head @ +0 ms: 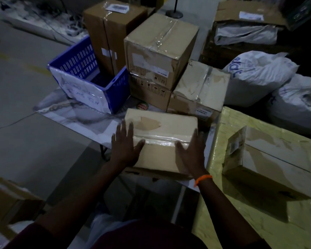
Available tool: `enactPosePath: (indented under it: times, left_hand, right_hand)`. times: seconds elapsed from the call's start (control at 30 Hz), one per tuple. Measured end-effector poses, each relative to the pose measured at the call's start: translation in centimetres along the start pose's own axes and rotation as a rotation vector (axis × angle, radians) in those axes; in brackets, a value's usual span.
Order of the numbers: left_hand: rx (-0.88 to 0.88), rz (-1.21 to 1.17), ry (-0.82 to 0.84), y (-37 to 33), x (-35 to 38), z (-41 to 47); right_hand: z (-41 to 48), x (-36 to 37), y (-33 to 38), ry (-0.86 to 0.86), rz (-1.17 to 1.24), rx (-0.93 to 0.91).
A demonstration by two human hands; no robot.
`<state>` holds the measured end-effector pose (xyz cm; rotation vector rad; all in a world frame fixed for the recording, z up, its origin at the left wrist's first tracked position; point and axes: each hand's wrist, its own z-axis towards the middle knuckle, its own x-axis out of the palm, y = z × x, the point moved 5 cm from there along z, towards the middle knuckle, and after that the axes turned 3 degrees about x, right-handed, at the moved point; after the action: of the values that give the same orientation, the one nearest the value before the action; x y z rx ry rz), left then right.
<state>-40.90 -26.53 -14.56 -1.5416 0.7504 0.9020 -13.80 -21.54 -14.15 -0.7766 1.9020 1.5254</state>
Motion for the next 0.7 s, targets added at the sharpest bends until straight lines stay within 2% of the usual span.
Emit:
enactPosePath:
  times: [0.07, 0.1, 0.2, 0.3, 0.53, 0.7]
  left_hand:
    - [-0.169, -0.281, -0.027, 0.4, -1.1, 1.3]
    - [-0.199, -0.384, -0.045, 0.3, -2.0, 1.9]
    - [-0.175, -0.501, 0.021, 0.0, -3.3, 3.5]
    - [-0.22, -0.648, 0.008, 0.5, -4.0, 3.7]
    - [-0.322, -0.876, -0.237, 0.4, -7.0, 1.7]
    - [-0.3, -0.903, -0.442, -0.1, -9.6, 0.9]
  right_hand:
    - [1.7, -1.0, -0.4, 0.014, 0.366, 0.182]
    - [2.4, -1.3, -0.1, 0.046, 0.459, 0.228]
    - [4.1, -1.9, 1.0, 0.114, 0.508, 0.225]
    - [4.0, -2.6, 2.0, 0.088, 0.547, 0.212]
    - [1.6, -6.1, 4.6, -0.063, 0.631, 0.051]
    - [1.6, -7.5, 5.6, -0.172, 0.715, 0.009]
